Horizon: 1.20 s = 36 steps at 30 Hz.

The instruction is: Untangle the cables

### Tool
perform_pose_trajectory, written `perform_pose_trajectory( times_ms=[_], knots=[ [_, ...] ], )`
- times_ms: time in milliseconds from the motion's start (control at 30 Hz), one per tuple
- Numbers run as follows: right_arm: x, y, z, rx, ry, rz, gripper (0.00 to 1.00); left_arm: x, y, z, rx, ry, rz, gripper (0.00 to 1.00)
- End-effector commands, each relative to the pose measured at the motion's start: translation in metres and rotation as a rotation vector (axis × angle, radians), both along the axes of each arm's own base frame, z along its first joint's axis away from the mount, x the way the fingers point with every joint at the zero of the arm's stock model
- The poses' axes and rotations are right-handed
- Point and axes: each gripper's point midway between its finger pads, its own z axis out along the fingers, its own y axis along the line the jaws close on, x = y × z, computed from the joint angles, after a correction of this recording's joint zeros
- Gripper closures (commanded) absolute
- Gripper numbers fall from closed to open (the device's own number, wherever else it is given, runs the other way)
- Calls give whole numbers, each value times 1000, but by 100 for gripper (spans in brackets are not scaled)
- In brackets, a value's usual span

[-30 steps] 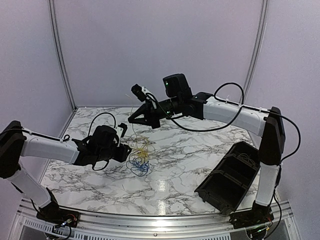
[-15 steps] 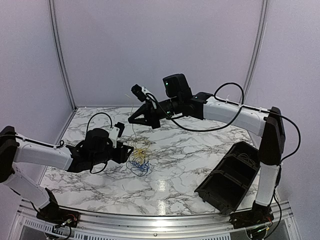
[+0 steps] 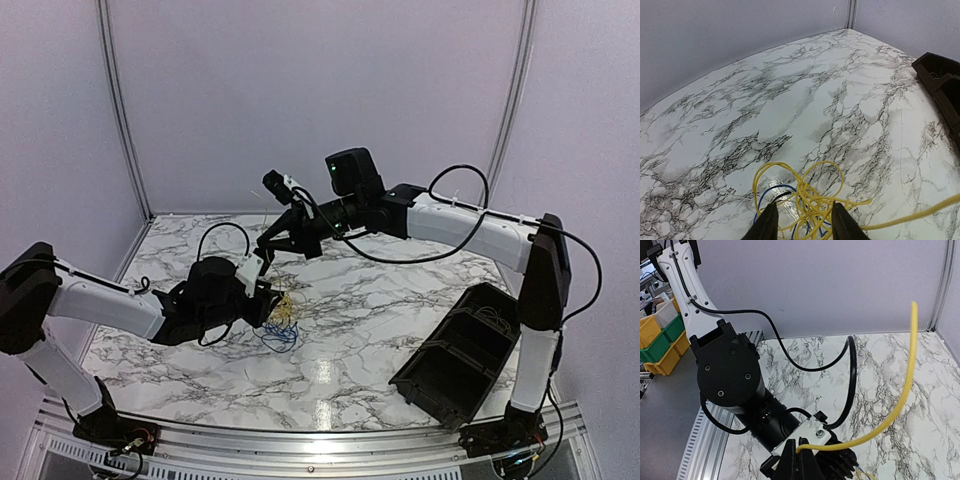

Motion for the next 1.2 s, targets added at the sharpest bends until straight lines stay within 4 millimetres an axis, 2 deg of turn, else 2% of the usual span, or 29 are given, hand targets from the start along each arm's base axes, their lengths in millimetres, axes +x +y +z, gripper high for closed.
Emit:
perform_pose_trajectory(
  times_ms=[0, 100, 167, 267, 433, 533, 767, 900, 1000, 1100, 1167],
  knots=[
    [-7, -12, 50, 61, -78, 7, 100, 5, -9, 6, -6, -31, -23, 72],
    [-2, -20, 64, 67, -110, -13, 100, 1, -7, -7, -2, 5, -21, 88],
    [5, -29, 81, 84, -130, -33, 100, -2, -3, -15, 2, 25, -10, 93],
    [20, -54, 119, 126, -185, -96, 100, -7, 9, -31, 20, 58, 18, 100],
    [48, -111, 189, 186, -345, -283, 100, -14, 27, -48, 53, 83, 61, 100],
    [47, -134, 220, 221, -400, -340, 100, -16, 31, -60, 74, 102, 71, 100],
    [35, -158, 260, 253, -490, -414, 100, -18, 41, -82, 105, 134, 102, 100],
    [27, -177, 293, 282, -578, -494, 100, -22, 48, -94, 123, 151, 117, 100],
    [23, -188, 302, 281, -609, -534, 100, -24, 49, -92, 105, 154, 122, 100],
    [26, -192, 288, 241, -603, -561, 100, -23, 48, -77, 59, 138, 128, 100],
    [31, -194, 270, 199, -590, -578, 100, -21, 47, -61, 24, 117, 136, 91]
  ],
)
